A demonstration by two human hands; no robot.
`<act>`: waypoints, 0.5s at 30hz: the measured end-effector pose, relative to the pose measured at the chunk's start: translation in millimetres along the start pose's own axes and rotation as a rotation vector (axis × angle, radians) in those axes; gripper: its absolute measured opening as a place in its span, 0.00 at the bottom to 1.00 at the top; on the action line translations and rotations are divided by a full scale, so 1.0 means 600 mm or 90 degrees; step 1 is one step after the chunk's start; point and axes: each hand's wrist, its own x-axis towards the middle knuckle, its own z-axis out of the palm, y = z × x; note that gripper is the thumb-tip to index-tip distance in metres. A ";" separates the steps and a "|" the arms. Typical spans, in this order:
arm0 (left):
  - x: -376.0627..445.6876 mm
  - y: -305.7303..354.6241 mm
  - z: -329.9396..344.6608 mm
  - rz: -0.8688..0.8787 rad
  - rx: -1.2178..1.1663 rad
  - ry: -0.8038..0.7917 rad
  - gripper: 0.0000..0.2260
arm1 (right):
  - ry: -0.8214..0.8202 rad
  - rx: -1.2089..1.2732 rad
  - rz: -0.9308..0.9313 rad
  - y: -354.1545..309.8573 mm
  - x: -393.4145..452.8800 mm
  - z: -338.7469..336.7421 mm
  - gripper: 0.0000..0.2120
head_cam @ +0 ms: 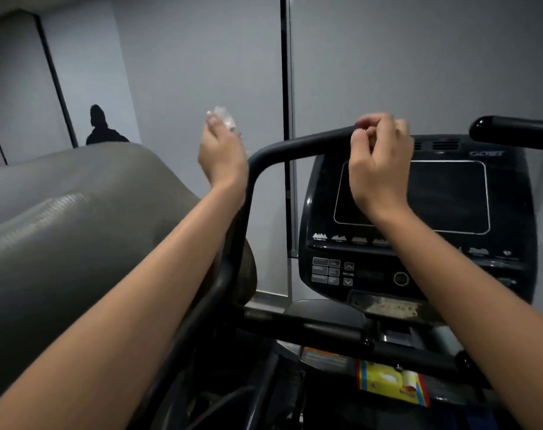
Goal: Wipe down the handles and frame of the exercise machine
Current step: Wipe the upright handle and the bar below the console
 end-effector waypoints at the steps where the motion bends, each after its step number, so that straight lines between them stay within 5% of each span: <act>1: 0.003 0.012 0.026 0.057 0.039 -0.017 0.24 | 0.026 -0.026 0.027 0.000 0.024 0.009 0.11; 4: 0.004 0.021 0.111 0.229 0.186 -0.130 0.23 | 0.025 -0.064 0.181 0.010 0.089 0.030 0.14; 8: -0.020 -0.027 0.197 0.385 0.525 -0.320 0.25 | -0.098 0.099 0.363 0.046 0.136 0.058 0.20; 12: -0.025 -0.038 0.189 0.545 0.555 -0.309 0.20 | -0.167 0.044 0.337 0.065 0.131 0.077 0.22; 15: 0.017 -0.050 0.148 0.516 0.579 -0.334 0.15 | -0.167 -0.041 0.273 0.075 0.130 0.075 0.19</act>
